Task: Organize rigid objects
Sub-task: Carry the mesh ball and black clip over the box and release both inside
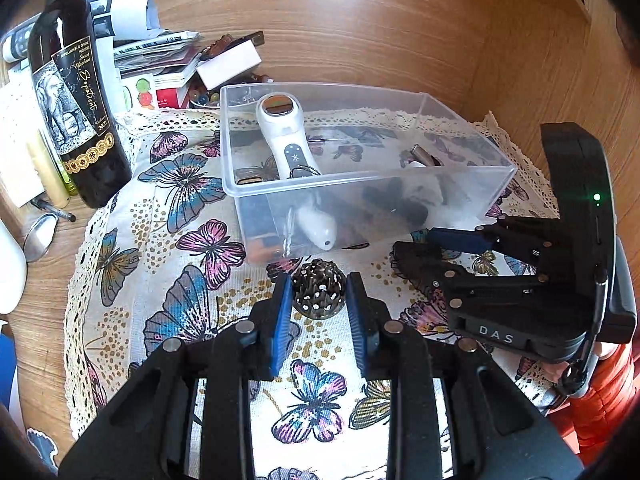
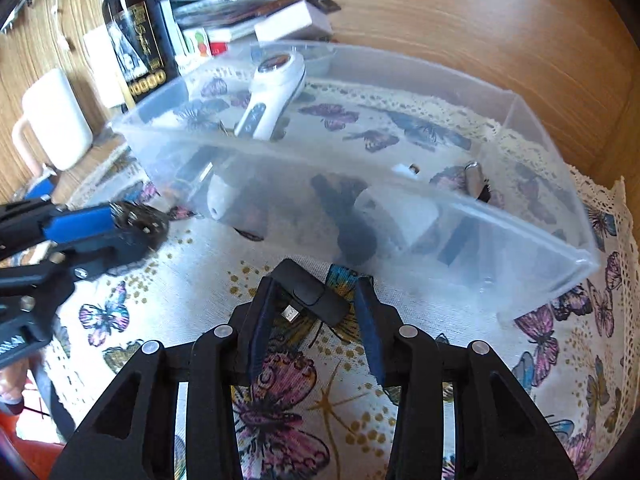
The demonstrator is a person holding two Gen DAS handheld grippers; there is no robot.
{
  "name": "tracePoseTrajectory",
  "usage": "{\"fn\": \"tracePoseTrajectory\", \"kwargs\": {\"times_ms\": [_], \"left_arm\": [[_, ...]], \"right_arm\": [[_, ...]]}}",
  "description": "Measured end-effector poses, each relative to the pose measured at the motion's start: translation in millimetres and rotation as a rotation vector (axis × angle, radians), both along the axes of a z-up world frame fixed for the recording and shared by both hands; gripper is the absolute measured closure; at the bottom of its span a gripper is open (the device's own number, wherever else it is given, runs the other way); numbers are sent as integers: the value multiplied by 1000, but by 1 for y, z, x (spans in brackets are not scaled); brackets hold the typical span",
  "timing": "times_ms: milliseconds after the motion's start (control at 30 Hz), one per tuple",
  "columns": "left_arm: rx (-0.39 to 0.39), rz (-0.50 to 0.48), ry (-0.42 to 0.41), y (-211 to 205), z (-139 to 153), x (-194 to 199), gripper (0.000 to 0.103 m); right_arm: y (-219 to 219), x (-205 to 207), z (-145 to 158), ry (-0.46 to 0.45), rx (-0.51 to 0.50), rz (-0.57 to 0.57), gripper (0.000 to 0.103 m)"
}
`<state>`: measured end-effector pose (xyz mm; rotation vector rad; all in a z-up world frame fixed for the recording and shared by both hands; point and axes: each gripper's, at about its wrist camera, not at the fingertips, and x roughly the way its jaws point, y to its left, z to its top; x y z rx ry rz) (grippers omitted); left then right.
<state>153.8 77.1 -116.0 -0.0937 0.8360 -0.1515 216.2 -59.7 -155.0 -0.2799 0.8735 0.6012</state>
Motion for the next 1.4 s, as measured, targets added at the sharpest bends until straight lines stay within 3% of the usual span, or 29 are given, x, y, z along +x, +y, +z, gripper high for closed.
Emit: {"fn": "tracePoseTrajectory", "kwargs": {"times_ms": [67, 333, 667, 933, 1167, 1400], "left_arm": [[-5, 2, 0, -2, -1, 0, 76], [-15, 10, -40, -6, 10, -5, 76], [8, 5, -185, -16, 61, -9, 76], [4, 17, -253, -14, 95, 8, 76], [17, 18, -230, -16, 97, 41, 76], [30, -12, -123, -27, 65, 76, 76]], "right_arm": [[0, -1, 1, 1, 0, 6, 71], [-10, -19, 18, -45, 37, 7, 71], [-52, -40, 101, -255, 159, -80, 71], [-67, -25, 130, -341, 195, -140, 71], [-68, -6, 128, -353, 159, -159, 71], [-65, 24, 107, -280, 146, -169, 71]]}}
